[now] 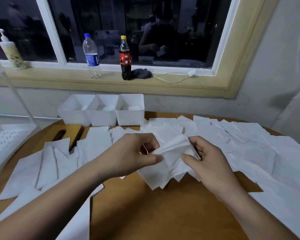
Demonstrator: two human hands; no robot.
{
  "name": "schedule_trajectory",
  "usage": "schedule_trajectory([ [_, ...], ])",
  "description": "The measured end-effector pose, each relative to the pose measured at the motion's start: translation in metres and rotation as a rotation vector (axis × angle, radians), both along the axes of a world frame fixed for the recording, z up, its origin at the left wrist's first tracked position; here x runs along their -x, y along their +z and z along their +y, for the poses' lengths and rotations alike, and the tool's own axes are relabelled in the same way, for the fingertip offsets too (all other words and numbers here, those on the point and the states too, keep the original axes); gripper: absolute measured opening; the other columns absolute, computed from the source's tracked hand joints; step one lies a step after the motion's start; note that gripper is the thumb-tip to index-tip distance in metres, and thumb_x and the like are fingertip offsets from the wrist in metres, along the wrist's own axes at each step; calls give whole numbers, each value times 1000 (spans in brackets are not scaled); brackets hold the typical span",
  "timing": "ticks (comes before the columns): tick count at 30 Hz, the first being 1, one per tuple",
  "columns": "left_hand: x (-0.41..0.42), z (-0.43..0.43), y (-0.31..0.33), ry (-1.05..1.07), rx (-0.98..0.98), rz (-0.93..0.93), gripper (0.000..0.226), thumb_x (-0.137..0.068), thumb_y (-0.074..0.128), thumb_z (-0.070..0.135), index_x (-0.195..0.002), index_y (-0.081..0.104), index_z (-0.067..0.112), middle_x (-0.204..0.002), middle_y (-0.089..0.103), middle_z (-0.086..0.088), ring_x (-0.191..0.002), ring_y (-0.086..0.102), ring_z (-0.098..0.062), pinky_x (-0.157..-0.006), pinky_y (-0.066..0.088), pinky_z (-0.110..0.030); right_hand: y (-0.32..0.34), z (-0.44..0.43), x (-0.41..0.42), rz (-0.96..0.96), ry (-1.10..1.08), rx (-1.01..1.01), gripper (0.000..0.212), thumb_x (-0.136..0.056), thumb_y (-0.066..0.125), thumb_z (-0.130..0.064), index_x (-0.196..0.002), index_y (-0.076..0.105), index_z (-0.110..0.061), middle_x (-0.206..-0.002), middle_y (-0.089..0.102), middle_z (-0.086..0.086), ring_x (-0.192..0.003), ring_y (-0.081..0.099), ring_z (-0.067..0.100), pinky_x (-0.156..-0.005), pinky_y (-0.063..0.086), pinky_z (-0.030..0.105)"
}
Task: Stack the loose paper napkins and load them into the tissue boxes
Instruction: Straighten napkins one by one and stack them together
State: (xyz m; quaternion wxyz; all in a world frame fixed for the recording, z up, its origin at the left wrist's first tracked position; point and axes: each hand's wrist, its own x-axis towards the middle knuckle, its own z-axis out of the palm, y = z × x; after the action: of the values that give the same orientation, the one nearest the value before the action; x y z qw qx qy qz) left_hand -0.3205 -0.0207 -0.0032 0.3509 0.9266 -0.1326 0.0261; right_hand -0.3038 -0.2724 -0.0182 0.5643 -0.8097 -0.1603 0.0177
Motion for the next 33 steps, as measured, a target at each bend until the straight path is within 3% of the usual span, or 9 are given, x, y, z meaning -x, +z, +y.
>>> schedule_trajectory([
  [6,-28,48,29,83,17,27,24,-94,71,59,-100,72,36,-104,74,18,-98,70,-3,-82,66,-34,34,47,-49,-60,115,12,35,-97,74,-11,-123,73,-34,-114,77,-19,-108,73,1,-97,62,38],
  [11,-48,101,46,182,176,94,26,-95,77,50,-101,77,25,-102,79,8,-95,76,-10,-89,64,-39,52,100,-99,-10,176,-21,26,-96,79,-18,-119,75,-30,-110,80,-12,-101,77,8,-94,64,43],
  [14,-63,134,48,246,303,83,26,-92,84,43,-95,76,18,-90,79,-1,-80,71,-14,-75,49,-35,55,140,-130,59,223,-82,21,-94,82,-21,-115,76,-24,-107,82,0,-99,79,22,-92,63,47],
  [18,-88,184,46,356,413,118,29,-90,85,40,-94,74,13,-75,70,7,-63,55,-6,-62,36,-31,57,201,-171,145,234,-150,25,-92,82,-16,-115,73,-14,-102,82,5,-96,78,27,-84,59,39],
  [21,-108,226,45,437,415,131,38,-87,86,49,-96,76,14,-87,77,-5,-77,59,-17,-72,40,-39,57,251,-202,185,251,-156,26,-91,81,-12,-114,71,-11,-102,82,5,-96,78,25,-86,62,40],
  [24,-128,266,41,522,435,151,38,-84,88,53,-94,78,17,-98,81,-8,-95,72,-37,-84,56,-54,56,301,-232,187,268,-119,29,-90,77,-12,-117,68,-16,-113,78,6,-98,74,25,-84,61,40],
  [27,-147,306,36,598,452,188,44,-85,89,49,-102,79,10,-103,81,-11,-112,72,-43,-92,57,-50,53,351,-256,158,255,-87,37,-85,78,-18,-119,64,-20,-123,69,5,-97,70,22,-85,62,43],
  [29,-160,329,34,655,439,214,44,-87,88,45,-106,79,6,-103,81,-11,-110,73,-41,-95,58,-51,47,383,-272,112,227,-47,42,-73,79,-26,-111,63,-25,-111,71,4,-93,72,26,-90,64,53],
  [33,-185,363,27,780,343,207,37,-88,87,47,-99,82,13,-101,80,-7,-98,71,-28,-79,53,-38,34,431,-297,19,164,25,40,-76,86,-25,-101,56,-30,-99,69,1,-93,74,33,-88,63,51],
])
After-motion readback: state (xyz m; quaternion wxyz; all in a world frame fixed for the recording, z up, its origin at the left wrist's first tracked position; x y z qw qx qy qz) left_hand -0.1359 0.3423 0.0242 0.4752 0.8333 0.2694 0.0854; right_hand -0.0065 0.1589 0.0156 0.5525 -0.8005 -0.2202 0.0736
